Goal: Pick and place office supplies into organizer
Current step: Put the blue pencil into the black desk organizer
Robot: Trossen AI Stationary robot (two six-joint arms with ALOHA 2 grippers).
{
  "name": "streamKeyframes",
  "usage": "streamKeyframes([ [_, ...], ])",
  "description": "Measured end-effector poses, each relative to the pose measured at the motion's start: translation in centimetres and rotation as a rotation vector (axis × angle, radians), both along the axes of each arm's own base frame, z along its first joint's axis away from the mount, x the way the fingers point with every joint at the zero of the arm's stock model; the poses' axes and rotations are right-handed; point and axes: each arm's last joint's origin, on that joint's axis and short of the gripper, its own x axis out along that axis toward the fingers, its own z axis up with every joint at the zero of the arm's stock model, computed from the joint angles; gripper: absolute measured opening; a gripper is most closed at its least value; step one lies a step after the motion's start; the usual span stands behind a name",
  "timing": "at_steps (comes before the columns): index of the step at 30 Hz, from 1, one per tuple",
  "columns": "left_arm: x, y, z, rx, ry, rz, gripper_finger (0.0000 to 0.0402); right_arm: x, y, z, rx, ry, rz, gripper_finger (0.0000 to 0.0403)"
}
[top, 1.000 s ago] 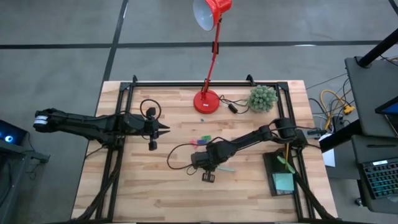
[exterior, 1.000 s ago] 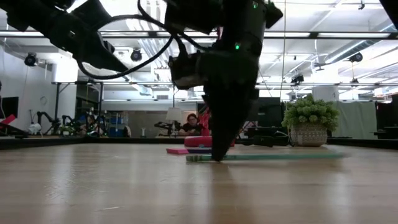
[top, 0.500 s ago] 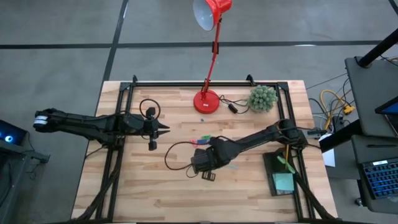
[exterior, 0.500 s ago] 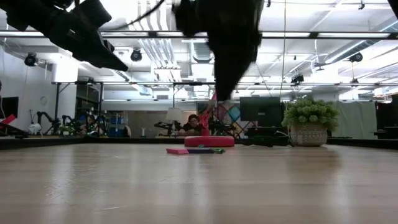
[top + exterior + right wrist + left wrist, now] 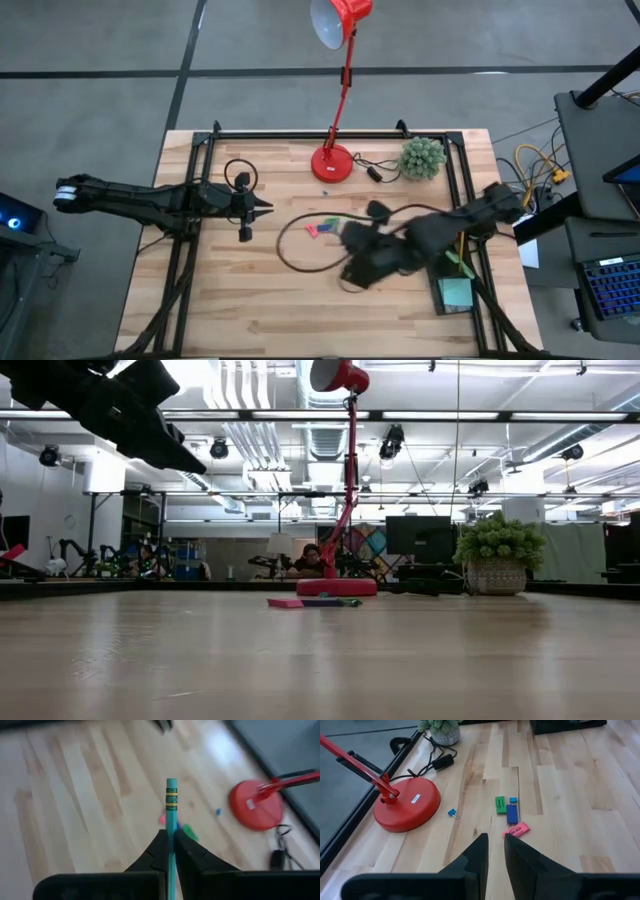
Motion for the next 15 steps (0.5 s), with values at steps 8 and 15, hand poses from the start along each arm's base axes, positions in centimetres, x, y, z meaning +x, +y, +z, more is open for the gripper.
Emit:
streamKeyframes([
  [8, 0.0, 0.0, 0.0, 0.000, -0.002, 0.001, 0.0048, -6.9, 2.0, 1.8, -0.089, -0.158, -0.086, 0.0011],
  [15, 0.0, 0.0, 0.0, 0.002, 0.000, 0.004, 0.0048, -11.7, 2.3, -0.2, -0.164, -0.216, -0.203, 0.0011],
])
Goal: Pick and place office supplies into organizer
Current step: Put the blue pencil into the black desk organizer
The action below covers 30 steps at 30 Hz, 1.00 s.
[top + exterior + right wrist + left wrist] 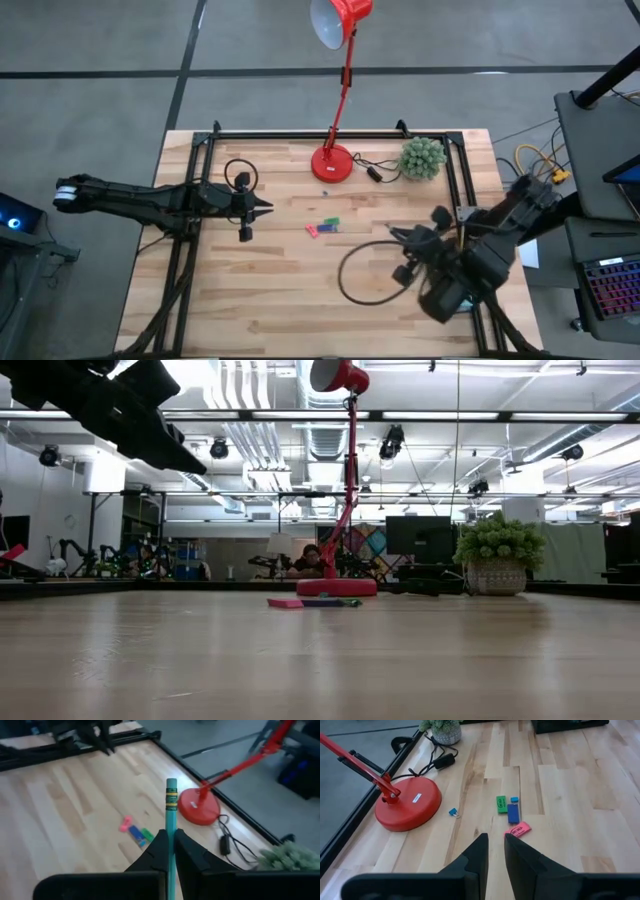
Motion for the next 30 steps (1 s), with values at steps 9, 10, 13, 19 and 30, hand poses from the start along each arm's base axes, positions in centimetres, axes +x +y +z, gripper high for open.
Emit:
streamKeyframes([
  [9, 0.0, 0.0, 0.0, 0.000, 0.002, -0.001, 0.0048, -3.1, -0.3, -2.0, -0.007, 0.000, 0.019, 0.0011],
  [10, 0.1, 0.0, 0.0, 0.000, 0.003, 0.000, 0.0048, -3.3, -0.4, -2.1, -0.010, 0.018, 0.028, 0.0011],
  [13, 0.1, 0.0, -0.1, 0.000, 0.003, -0.001, 0.0047, -4.0, -0.9, -2.1, 0.004, 0.081, 0.063, 0.0011],
  [19, 0.1, 0.0, -0.1, -0.001, 0.003, -0.001, 0.0048, -5.5, -2.2, -1.2, 0.004, 0.139, 0.135, 0.0011],
  [30, 0.1, 0.0, 0.0, -0.004, -0.001, -0.001, 0.0048, -9.7, -6.1, 0.4, -0.093, 0.054, 0.247, 0.0011],
])
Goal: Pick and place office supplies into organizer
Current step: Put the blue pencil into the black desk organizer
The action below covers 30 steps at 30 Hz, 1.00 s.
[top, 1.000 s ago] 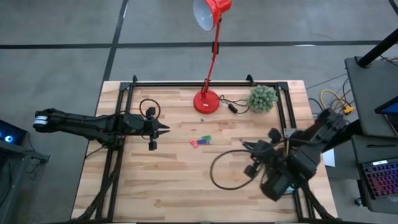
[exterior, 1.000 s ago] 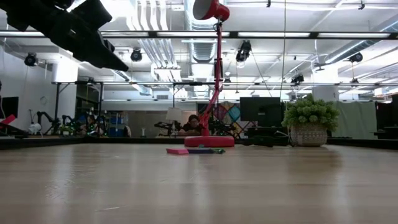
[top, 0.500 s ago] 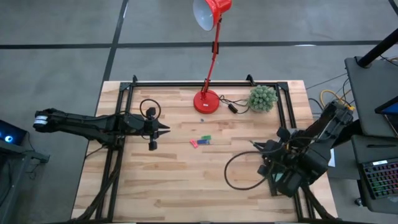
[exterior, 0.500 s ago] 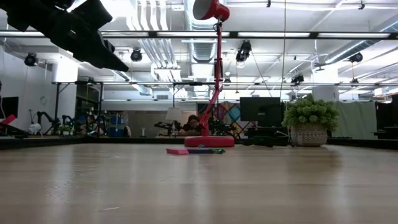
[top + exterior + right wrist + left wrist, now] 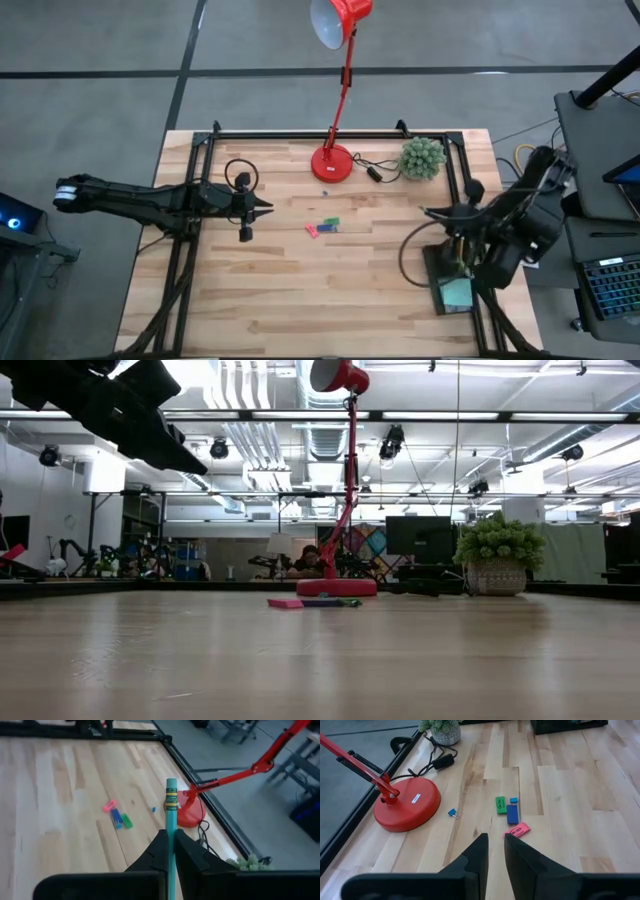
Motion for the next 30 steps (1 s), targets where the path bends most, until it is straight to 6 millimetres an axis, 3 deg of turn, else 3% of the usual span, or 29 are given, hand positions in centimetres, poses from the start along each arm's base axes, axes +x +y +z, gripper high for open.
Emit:
streamKeyframes([
  [13, 0.0, 0.0, 0.0, -0.005, -0.004, 0.003, 0.0047, -5.3, -2.8, -3.6, 0.142, -0.111, 0.129, 0.0011],
  [30, 0.5, 0.0, -0.2, -0.006, -0.001, 0.001, 0.0047, -6.5, -2.5, -10.6, 0.232, -0.181, 0.059, 0.0011],
])
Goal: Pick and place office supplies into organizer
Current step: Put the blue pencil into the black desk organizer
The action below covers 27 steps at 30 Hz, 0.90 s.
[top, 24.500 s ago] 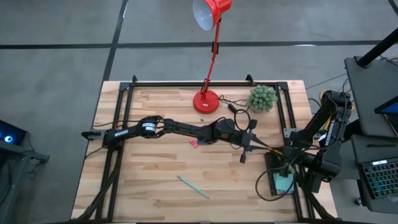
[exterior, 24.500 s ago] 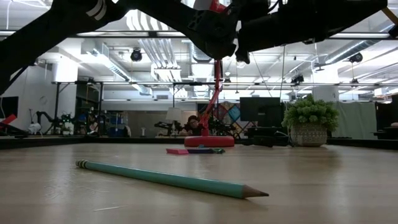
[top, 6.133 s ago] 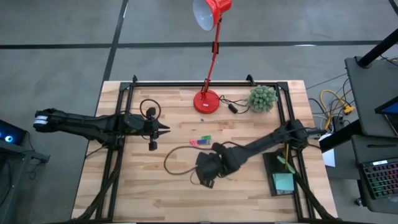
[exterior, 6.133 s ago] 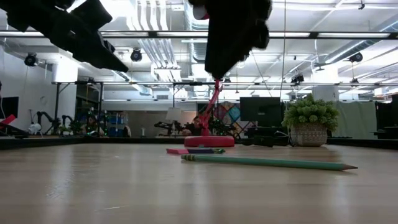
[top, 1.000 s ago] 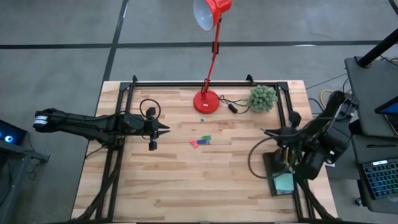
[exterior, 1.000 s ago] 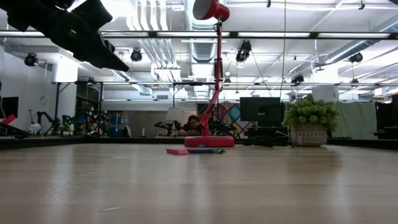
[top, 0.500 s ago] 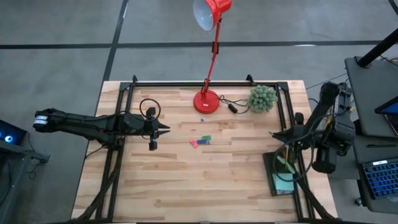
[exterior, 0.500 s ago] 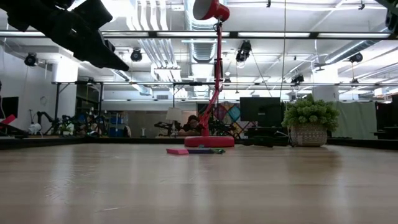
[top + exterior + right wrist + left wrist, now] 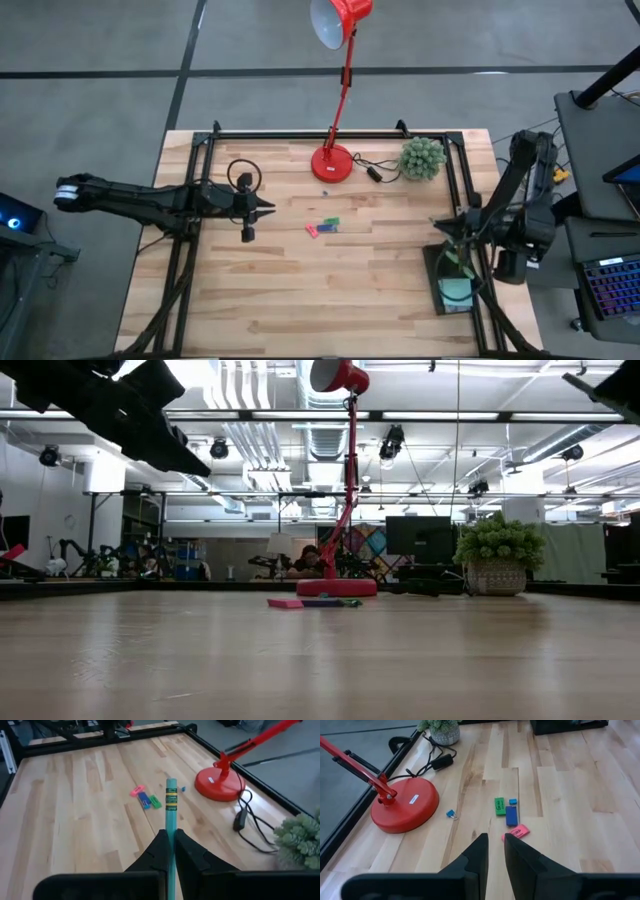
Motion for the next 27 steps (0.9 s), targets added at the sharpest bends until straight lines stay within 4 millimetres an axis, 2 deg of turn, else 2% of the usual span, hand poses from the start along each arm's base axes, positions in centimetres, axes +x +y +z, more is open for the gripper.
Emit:
streamKeyframes([
  [6, 0.1, 0.0, 0.1, 0.008, -0.017, -0.001, 0.0048, -0.1, 0.0, -1.3, 0.018, 0.033, -0.019, 0.0011],
  [27, 0.1, 0.0, 0.1, 0.009, -0.013, 0.000, 0.0048, -0.6, 0.4, -3.1, 0.082, 0.162, -0.029, 0.0011],
])
